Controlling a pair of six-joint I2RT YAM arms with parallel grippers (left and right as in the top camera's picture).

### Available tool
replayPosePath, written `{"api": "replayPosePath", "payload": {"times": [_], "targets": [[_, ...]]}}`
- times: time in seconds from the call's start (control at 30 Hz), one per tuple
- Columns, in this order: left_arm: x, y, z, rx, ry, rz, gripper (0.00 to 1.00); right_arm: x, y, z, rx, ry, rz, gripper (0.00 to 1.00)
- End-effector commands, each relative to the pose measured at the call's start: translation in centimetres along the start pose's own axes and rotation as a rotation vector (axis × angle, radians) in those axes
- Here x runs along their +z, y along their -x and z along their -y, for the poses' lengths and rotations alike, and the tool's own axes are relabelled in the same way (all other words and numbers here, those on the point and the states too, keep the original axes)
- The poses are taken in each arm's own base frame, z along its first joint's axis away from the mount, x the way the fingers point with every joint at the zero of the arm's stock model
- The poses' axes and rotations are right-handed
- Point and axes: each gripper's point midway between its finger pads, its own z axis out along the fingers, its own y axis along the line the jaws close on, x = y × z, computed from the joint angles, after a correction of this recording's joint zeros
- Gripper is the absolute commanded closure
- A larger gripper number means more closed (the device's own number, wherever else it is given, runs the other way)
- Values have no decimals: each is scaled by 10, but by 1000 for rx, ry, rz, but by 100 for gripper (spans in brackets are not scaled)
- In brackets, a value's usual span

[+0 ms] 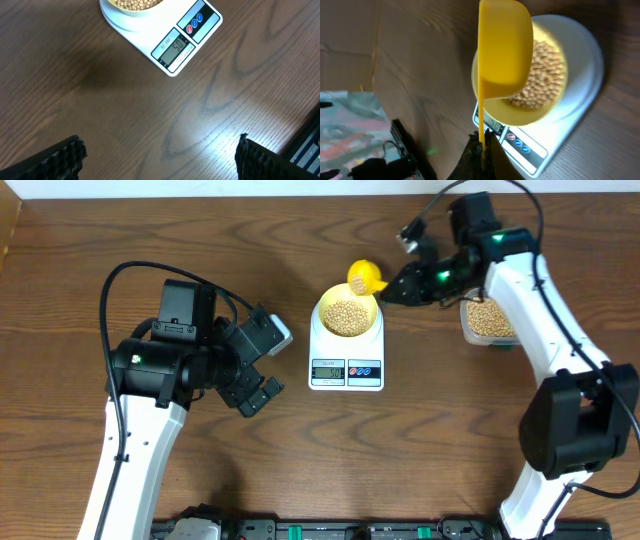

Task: Scoop item into bowl and weigh 50g on scale
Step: 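Lift the empty scoop away right over the soybean tub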

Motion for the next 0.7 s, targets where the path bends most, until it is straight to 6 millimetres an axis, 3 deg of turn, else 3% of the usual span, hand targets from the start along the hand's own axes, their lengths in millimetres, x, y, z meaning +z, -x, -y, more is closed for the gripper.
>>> {"api": "replayPosePath", "payload": {"times": [0.0, 0.33, 0.67], "targets": [[2, -1, 3, 11, -18, 2, 2, -36, 11, 1, -20, 25, 74, 99], [2, -1, 3, 11, -18, 2, 2, -109, -5, 36, 24, -58, 144, 99], [2, -1, 3, 11, -18, 2, 2, -176, -46, 78, 123, -278, 148, 99]]}}
